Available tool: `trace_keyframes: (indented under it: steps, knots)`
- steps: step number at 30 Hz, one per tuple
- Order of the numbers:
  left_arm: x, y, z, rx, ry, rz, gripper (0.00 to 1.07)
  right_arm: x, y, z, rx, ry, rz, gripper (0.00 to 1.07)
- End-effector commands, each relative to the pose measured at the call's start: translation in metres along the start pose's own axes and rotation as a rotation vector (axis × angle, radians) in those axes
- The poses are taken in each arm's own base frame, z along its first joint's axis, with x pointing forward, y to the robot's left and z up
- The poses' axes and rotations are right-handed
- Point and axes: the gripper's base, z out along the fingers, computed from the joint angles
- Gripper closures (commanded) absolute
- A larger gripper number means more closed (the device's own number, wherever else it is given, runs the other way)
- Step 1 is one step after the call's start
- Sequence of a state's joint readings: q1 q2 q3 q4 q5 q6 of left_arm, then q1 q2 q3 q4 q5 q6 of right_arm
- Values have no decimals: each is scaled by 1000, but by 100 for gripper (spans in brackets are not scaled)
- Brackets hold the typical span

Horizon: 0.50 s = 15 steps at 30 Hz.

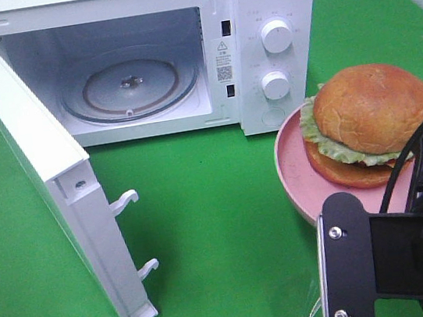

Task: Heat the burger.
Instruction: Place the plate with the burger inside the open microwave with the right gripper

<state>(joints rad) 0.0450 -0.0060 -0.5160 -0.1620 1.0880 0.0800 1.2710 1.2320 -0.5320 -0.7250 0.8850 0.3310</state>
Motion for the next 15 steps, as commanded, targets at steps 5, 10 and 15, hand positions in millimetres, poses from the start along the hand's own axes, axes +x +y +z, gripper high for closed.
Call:
trace_keyframes:
  steps: [5,10,15]
  knots:
    - [0,-1,-2,5,-32,4,6,-8,-5,-2,62,-96,-109,107]
    - [0,-1,-2,5,-32,4,6,-14,-4,-2,49,-164,-194,107]
    - [0,-1,-2,5,-32,4,6,-18,-2,-3,48,-199,-296,107]
